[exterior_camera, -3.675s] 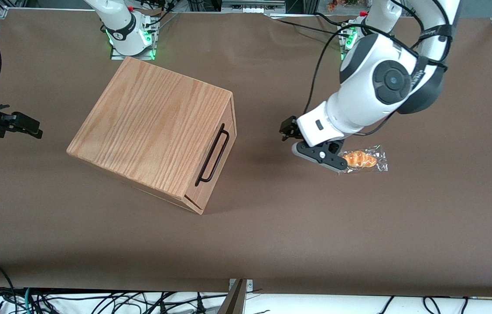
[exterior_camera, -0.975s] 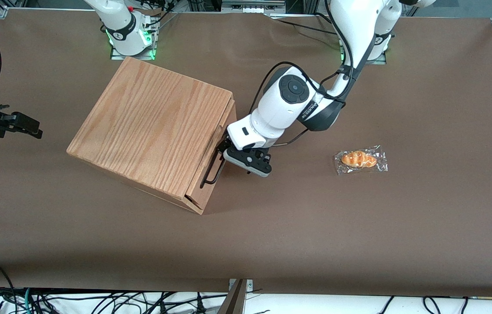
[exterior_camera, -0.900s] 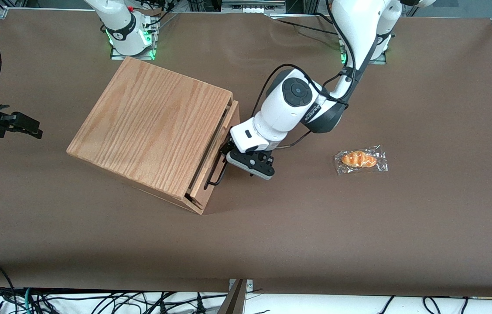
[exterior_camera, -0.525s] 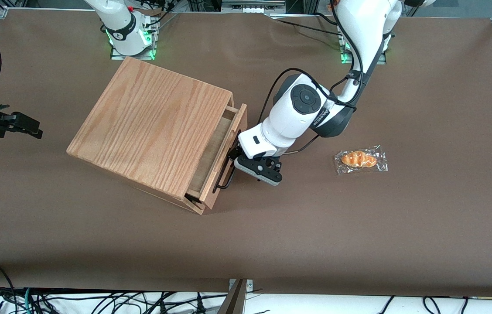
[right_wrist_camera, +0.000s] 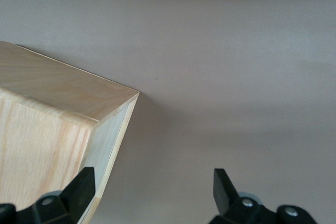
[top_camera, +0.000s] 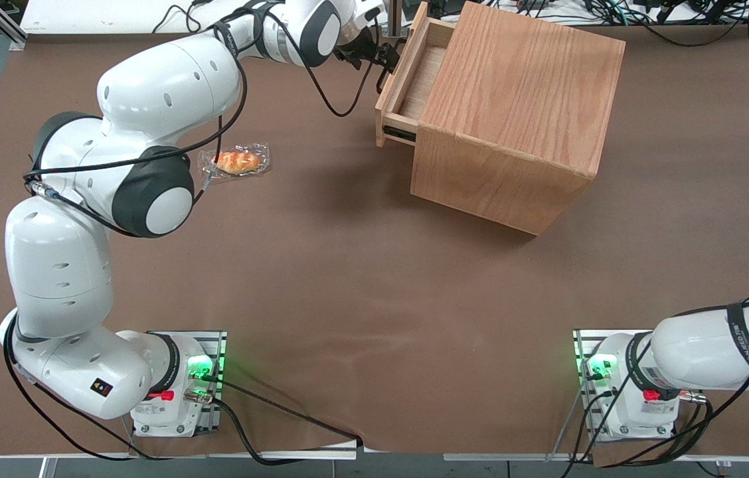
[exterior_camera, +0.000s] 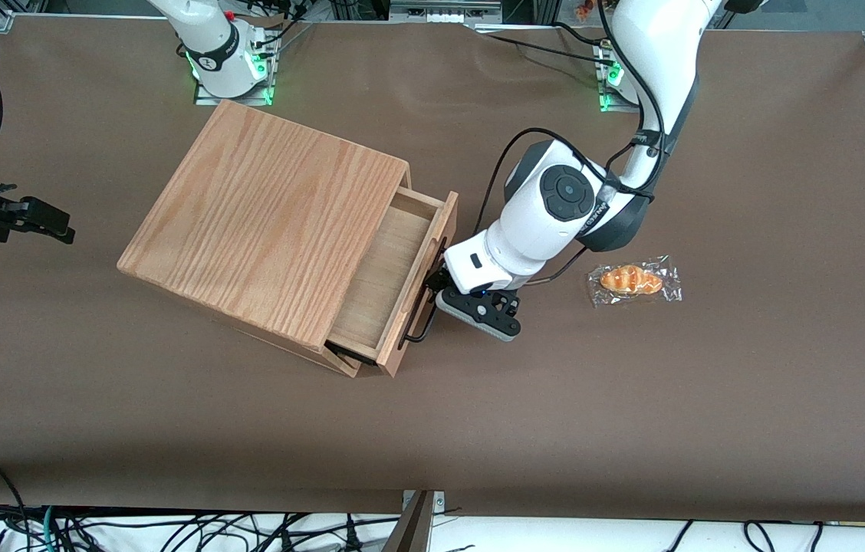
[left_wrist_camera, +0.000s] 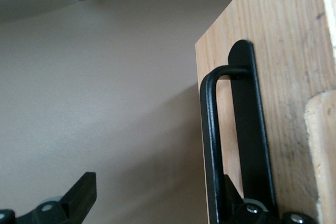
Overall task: Open top drawer with left arm
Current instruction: 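Pull the handle with the left gripper, sliding the drawer out of the box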
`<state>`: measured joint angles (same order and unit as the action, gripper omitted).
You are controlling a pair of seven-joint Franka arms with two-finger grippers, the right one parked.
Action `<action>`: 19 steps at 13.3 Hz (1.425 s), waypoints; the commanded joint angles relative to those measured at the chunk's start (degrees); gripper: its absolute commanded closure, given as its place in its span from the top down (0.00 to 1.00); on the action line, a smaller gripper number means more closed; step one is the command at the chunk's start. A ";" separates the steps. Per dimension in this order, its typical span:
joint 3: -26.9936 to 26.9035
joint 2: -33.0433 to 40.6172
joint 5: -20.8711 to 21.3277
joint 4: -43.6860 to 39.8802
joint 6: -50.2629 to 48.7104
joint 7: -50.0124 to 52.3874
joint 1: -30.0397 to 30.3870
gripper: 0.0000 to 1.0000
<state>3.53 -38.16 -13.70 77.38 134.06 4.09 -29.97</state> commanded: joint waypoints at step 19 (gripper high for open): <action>0.16 0.55 0.86 -1.09 -5.12 -4.44 5.00 1.00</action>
<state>4.22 -37.91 -13.77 76.88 130.17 1.03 -26.14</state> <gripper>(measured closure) 0.000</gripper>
